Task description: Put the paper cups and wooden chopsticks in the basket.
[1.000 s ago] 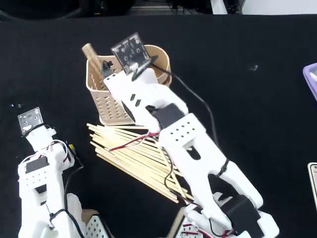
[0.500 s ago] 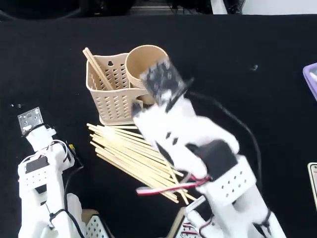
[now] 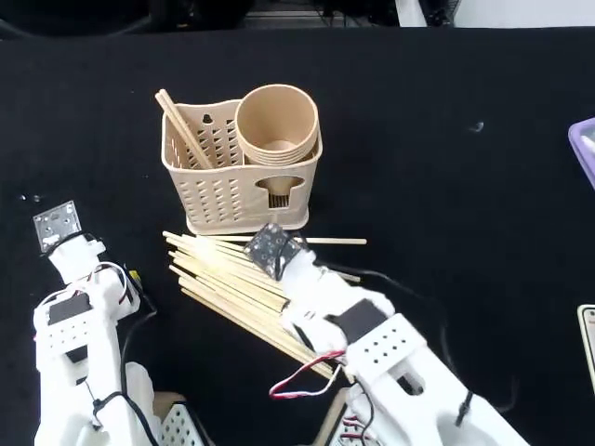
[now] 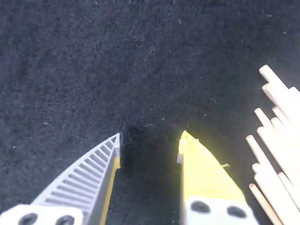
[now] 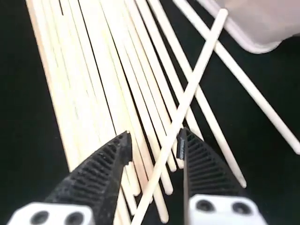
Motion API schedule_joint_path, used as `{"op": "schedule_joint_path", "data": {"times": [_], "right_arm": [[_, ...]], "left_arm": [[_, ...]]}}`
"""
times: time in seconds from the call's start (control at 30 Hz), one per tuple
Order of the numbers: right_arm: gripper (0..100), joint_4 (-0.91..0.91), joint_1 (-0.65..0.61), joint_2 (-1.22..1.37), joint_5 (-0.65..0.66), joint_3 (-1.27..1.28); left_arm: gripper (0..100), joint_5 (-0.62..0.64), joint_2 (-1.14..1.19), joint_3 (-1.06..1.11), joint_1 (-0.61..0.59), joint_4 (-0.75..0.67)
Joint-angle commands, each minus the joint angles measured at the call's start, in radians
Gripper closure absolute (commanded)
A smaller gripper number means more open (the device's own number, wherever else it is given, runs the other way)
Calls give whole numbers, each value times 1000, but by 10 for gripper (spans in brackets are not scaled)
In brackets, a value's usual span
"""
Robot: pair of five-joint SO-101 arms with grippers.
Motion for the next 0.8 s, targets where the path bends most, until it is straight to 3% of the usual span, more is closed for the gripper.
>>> {"op": "schedule_joint_path", "data": {"times": [0.0,0.37,0.5,0.63,0.77], "right_arm": [[828,-104,41,64,28,10],[841,-109,104,312,32,-119],[993,-109,104,314,32,-124],[988,-97,75,314,32,-139],[988,26,9,312,34,-213]], "left_arm": [[795,-8,-14,-7,13,-14],[795,-8,-14,-7,13,-14],[795,-8,-14,-7,13,-14],[795,-8,-14,-7,13,-15],[795,-6,-14,-7,13,-17]]}}
